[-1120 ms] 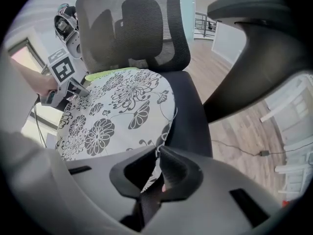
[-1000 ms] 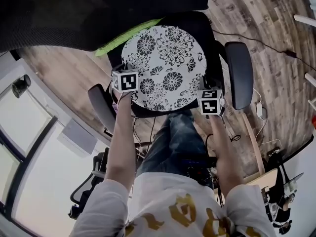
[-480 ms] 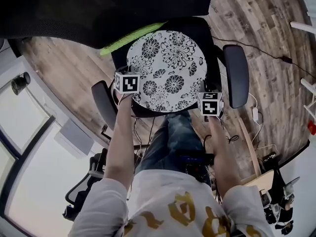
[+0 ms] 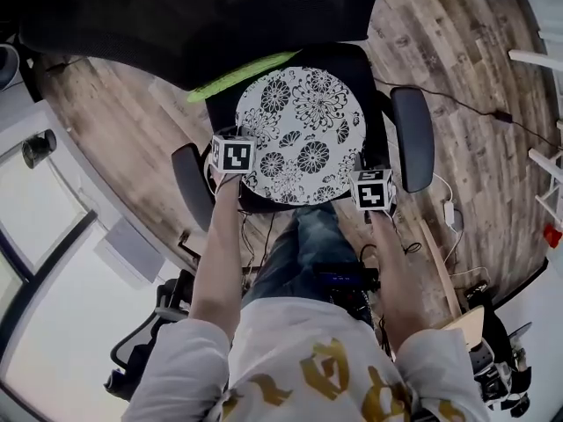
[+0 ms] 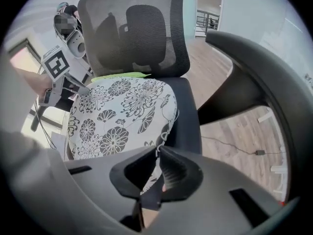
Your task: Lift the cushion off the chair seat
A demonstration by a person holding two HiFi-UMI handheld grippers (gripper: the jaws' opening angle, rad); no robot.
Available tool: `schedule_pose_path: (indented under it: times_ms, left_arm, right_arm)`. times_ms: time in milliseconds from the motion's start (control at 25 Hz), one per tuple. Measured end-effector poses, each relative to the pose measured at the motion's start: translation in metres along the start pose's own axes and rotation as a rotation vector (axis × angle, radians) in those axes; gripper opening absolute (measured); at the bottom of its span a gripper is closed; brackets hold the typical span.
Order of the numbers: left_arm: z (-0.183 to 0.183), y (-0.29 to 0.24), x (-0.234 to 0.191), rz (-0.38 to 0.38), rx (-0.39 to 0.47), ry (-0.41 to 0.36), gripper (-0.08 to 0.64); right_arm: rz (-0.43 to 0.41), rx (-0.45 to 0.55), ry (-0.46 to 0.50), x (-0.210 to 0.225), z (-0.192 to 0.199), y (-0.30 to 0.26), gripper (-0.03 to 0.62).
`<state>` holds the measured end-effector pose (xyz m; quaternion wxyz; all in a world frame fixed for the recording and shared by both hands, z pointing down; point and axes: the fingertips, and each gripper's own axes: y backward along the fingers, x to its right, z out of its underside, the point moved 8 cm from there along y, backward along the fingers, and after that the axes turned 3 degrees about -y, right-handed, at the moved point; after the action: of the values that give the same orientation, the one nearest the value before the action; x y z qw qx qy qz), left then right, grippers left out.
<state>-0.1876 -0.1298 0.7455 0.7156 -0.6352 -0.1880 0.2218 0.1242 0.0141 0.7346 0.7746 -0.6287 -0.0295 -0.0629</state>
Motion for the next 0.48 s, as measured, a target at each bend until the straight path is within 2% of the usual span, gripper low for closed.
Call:
schedule_pose_path:
  times_ms: [280, 480]
  left_arm:
    - [-0.004, 0.016, -0.002, 0.023, 0.009, -0.014, 0.017]
    - [-0.008, 0.035, 0.0, 0.066, 0.059, 0.032, 0.017]
  right_arm:
    - [0.011, 0.014, -0.012, -0.005, -0.004, 0.013, 0.028]
    - [0.032, 0.003, -0.04, 0.002, 0.003, 0.03, 0.028]
